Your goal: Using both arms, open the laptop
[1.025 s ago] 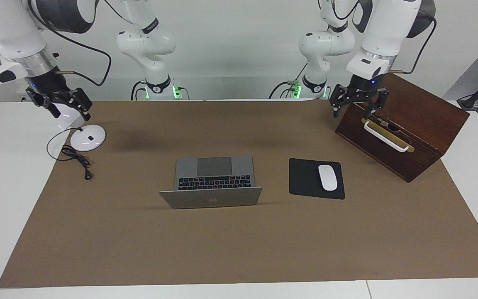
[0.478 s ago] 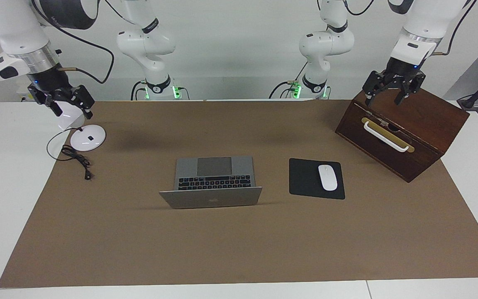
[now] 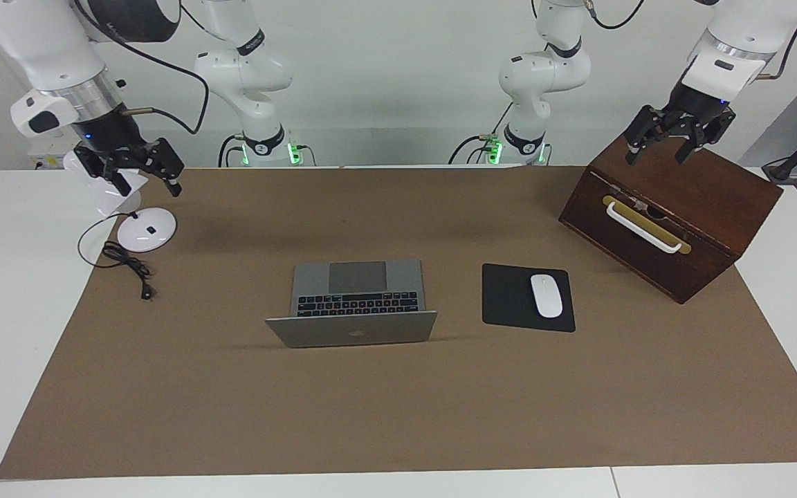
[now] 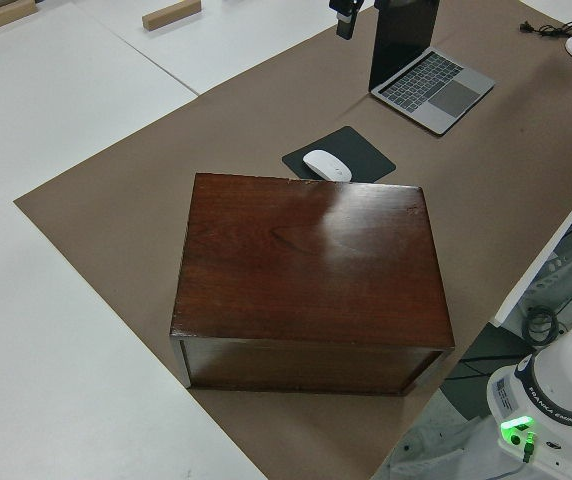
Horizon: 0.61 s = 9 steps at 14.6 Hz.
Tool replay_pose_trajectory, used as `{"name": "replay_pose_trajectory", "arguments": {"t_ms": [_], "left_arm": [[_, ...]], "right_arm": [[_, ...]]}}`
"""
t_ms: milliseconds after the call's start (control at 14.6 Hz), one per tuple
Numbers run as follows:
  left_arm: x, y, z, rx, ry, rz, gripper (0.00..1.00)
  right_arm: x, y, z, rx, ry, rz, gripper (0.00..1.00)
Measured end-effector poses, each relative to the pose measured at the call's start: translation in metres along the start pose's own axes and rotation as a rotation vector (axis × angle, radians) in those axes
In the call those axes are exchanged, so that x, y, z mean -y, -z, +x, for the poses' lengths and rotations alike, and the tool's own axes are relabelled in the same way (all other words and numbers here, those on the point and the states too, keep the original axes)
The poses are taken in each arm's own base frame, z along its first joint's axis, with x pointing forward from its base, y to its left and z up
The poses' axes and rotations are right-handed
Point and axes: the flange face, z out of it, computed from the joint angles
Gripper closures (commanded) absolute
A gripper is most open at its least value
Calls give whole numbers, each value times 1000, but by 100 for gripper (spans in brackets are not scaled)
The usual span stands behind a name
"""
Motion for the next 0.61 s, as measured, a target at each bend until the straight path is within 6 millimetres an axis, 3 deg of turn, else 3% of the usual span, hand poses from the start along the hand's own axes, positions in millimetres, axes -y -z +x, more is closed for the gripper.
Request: {"name": "replay_pose_trajectory", "arguments": {"t_ms": [205,615], "left_arm": [[8,-15,4,30,15,0,0],[11,-55,-4,112,23,3,0]], "right_arm": [[27,0,2,4,42,-2,0],[30,23,11,42,47,-9,0]]}}
